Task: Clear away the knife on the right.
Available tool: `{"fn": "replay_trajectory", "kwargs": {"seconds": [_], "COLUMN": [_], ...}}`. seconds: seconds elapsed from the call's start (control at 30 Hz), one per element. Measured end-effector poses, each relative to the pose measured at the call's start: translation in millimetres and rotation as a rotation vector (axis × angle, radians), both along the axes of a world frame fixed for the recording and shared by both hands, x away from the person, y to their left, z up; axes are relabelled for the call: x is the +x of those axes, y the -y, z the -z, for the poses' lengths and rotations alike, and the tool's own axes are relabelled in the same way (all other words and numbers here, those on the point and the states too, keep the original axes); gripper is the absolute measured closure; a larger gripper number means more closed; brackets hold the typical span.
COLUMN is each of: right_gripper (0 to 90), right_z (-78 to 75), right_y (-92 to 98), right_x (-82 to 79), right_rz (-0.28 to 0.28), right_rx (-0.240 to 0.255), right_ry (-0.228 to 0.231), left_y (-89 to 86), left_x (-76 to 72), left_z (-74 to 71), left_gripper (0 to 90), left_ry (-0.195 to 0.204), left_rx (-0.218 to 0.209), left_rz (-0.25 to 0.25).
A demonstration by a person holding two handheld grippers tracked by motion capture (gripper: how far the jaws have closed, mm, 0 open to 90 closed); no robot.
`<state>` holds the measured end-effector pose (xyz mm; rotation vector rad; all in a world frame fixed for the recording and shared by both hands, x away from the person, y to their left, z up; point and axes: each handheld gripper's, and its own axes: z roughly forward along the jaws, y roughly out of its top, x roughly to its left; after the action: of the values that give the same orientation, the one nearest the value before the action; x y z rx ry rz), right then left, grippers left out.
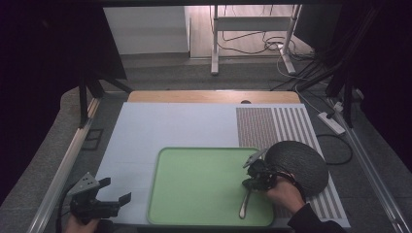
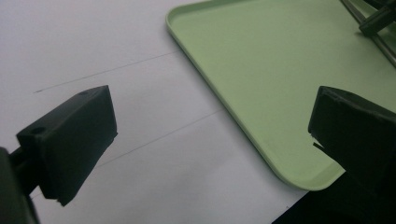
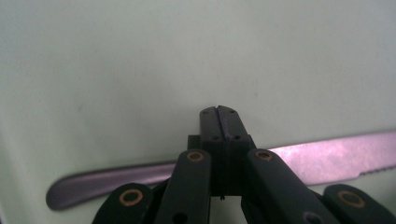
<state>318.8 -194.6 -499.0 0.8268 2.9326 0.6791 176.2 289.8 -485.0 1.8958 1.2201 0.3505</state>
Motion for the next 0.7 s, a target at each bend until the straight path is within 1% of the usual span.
{"fn": "replay_trajectory", "kwargs": {"seconds": [0.2,0.33,0.4,0.47,0.53,0.63,0.7], "right_gripper": [89.8,89.7,89.8,89.8,89.7,89.7,89.7], "right_z": [-1.6,-2.1,-1.9,-2.1,-2.1,-1.8,-1.8], "right_y": [18.8,30.4,31.7,30.9,31.4,32.2,32.3], "right_x": [-6.3,-7.4,-6.8,-6.7,-5.7,-1.9,0.1], "right_rz": [0.022,0.045,0.048,0.042,0.041,0.055,0.065], "right_rx": [-0.005,-0.004,0.004,-0.005,-0.004,-0.001,0.001], "right_ry": [-0.012,-0.003,-0.009,0.005,0.01,0.021,0.02], "left_y": [0.2,0.4,0.6,0.5,0.1,0.1,0.3], "left_x": [0.3,0.5,0.7,0.6,0.5,0.2,0.1], "left_z": [0.1,0.0,0.0,0.0,0.1,0.1,0.1], "left_gripper": [1.4,1.4,1.4,1.4,1.4,1.4,1.4], "left_ry": [-0.003,-0.003,-0.004,-0.003,-0.004,-0.003,-0.002], "left_rx": [0.001,0.0,0.002,0.002,0.0,0.002,0.002], "left_rz": [-0.003,-0.004,-0.004,-0.004,-0.004,-0.003,-0.003]}}
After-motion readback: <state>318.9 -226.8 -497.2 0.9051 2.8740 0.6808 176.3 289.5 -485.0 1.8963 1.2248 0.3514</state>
